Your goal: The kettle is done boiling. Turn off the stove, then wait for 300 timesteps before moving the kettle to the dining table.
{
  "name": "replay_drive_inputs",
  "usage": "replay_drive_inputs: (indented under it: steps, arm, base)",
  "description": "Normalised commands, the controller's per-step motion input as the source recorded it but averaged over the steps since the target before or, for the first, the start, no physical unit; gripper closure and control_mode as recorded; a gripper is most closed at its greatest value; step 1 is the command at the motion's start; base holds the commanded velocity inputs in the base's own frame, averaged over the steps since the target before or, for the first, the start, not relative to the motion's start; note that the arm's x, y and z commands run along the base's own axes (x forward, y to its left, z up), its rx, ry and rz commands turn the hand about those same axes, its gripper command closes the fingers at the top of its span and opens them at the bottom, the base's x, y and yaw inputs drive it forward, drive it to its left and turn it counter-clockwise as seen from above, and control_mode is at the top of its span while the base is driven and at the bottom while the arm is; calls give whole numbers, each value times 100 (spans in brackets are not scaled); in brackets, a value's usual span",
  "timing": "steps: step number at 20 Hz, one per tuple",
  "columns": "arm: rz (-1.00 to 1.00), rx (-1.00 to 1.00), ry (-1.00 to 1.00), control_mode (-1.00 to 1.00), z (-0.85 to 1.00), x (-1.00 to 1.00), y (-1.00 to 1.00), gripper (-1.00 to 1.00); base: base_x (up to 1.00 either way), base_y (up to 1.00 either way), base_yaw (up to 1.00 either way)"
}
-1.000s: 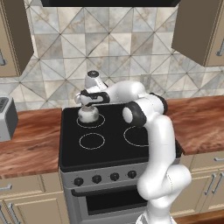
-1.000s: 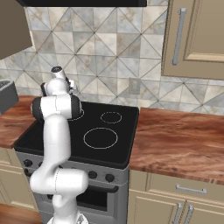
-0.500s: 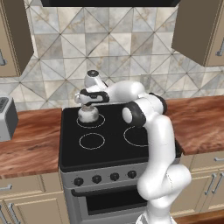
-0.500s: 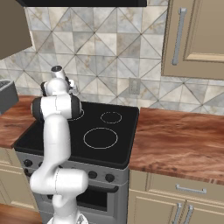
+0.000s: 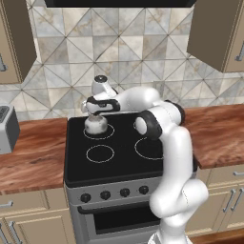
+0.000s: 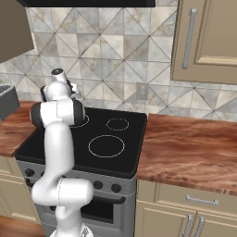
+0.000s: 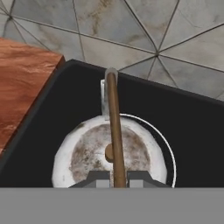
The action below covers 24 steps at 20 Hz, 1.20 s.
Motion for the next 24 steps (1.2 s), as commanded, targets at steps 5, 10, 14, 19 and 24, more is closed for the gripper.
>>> replay_drive_inputs:
  steps: [5,10,14,19,24]
  arm:
    - [-1,0,-3,-100,18,-37,0,100]
    - [-2,0,-4,-100,21,-37,-3,100]
    - [-3,0,-4,-100,25,-38,-8,100]
    - [-3,0,-3,-100,32,-38,-14,100]
    - [-4,0,-1,-100,36,-36,-19,100]
  base:
    - [0,0,0]
    - [0,0,0]
    - [0,0,0]
    - [0,0,0]
    - [0,0,0]
